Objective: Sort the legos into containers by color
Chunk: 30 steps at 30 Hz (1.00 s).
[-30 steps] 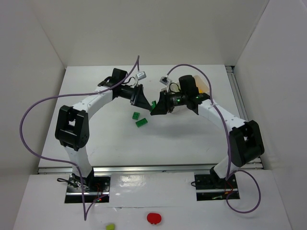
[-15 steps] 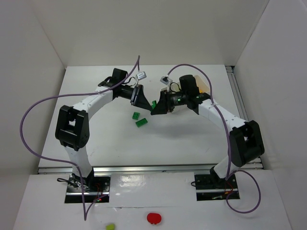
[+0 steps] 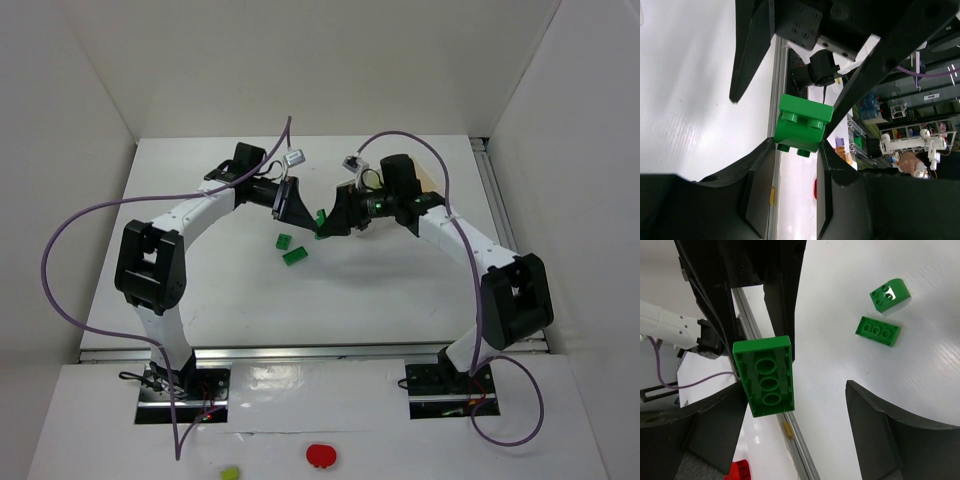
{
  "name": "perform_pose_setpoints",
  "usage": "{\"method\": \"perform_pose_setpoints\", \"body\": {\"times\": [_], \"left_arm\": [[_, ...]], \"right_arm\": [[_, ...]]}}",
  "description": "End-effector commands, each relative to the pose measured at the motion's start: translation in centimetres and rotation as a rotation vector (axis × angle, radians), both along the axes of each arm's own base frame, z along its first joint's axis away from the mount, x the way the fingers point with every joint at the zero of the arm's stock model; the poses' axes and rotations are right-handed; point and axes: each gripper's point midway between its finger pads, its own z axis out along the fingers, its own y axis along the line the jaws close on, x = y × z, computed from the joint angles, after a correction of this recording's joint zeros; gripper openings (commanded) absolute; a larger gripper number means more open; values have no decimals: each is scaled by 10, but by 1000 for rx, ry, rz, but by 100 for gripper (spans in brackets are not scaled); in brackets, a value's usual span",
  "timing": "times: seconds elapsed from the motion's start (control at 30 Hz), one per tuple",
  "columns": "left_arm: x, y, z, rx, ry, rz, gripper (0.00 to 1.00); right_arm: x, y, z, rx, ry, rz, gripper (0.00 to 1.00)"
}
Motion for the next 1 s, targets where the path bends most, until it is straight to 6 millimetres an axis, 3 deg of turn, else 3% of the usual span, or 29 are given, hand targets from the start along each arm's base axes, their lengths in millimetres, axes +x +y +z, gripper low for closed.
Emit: {"method": "perform_pose_setpoints", "body": {"times": [0.0,0.13,0.23,0.57,0.77,0.97], "left_arm": [[-14,-1,18,-48,-43,-51,0],[-14,-1,16,-40,-45,-46,0],[-11,-2,15,-42,-54,-47,0],[-11,-2,18,-42,-54,-47,0],[-9,-3,17,-42,-54,-47,0],[-10,-2,20,-45,-63,-47,0]], "right_arm": [[16,-10,46,53,-117,-62,84],[22,-14,58,138,-126,-80,70],[20,-12,60,162,-114,-71,67],[12,-9,57,174,-86,-10,68],[5,7,49,141,-84,53,73],[8,7,44,134,-78,43,69]]}}
